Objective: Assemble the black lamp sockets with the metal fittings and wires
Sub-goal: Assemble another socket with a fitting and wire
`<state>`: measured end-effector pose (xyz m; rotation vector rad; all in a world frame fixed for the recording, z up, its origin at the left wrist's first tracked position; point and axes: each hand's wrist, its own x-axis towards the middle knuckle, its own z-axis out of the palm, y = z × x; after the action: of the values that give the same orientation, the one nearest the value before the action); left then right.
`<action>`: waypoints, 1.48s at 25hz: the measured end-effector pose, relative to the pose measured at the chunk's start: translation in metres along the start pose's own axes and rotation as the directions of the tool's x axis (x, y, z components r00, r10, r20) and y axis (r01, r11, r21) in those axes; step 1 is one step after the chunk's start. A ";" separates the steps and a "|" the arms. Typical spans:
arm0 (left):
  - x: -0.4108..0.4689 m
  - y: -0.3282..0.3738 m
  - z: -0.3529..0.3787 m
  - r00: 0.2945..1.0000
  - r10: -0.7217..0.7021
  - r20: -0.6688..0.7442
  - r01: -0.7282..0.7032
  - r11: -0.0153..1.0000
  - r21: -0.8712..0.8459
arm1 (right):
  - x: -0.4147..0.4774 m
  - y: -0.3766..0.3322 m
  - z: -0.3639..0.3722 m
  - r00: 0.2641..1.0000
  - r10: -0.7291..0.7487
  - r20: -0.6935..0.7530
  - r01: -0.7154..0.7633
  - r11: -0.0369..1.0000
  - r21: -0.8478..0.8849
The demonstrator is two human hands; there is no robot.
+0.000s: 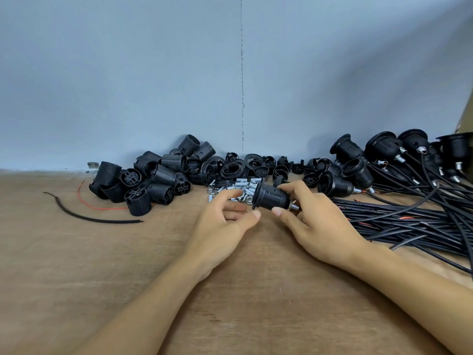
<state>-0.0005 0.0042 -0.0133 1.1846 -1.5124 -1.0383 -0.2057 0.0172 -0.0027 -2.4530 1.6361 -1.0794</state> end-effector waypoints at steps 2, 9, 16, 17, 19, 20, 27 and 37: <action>-0.002 0.005 0.001 1.000 -0.006 -0.004 0.006 0.999 -0.036 | 0.000 -0.001 -0.001 1.000 -0.031 -0.004 0.031 1.000 -0.001; 0.002 -0.003 -0.002 0.999 -0.031 0.006 0.031 0.998 0.058 | 0.000 0.000 -0.001 1.000 -0.014 -0.026 0.014 1.000 -0.001; 0.006 -0.009 0.000 1.000 0.020 -0.017 -0.018 0.994 0.105 | 0.007 -0.013 -0.017 0.964 -0.251 -0.082 0.208 0.913 -0.350; 0.007 -0.010 0.000 1.000 0.022 -0.021 -0.020 0.994 0.103 | 0.009 -0.014 -0.019 0.947 -0.309 -0.086 0.252 0.883 -0.395; 0.007 -0.011 0.000 0.999 0.029 -0.019 -0.027 0.995 0.099 | 0.011 -0.016 -0.018 0.913 -0.404 -0.050 0.336 0.818 -0.467; 0.007 -0.011 0.000 0.999 0.036 -0.012 -0.034 0.994 0.100 | 0.010 -0.016 -0.016 0.903 -0.428 -0.030 0.359 0.794 -0.491; 0.007 -0.010 0.000 0.999 0.043 0.002 -0.043 0.992 0.122 | 0.020 0.005 -0.018 0.947 -0.279 -0.160 0.139 0.805 -0.577; 0.005 -0.008 0.002 0.998 0.058 -0.005 -0.056 0.986 0.154 | 0.042 0.087 -0.058 0.768 0.397 -0.502 -0.455 0.891 0.009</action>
<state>-0.0011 -0.0018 -0.0202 1.2432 -1.6331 -0.8892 -0.2986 -0.0365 0.0326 -1.7700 2.3005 -1.6468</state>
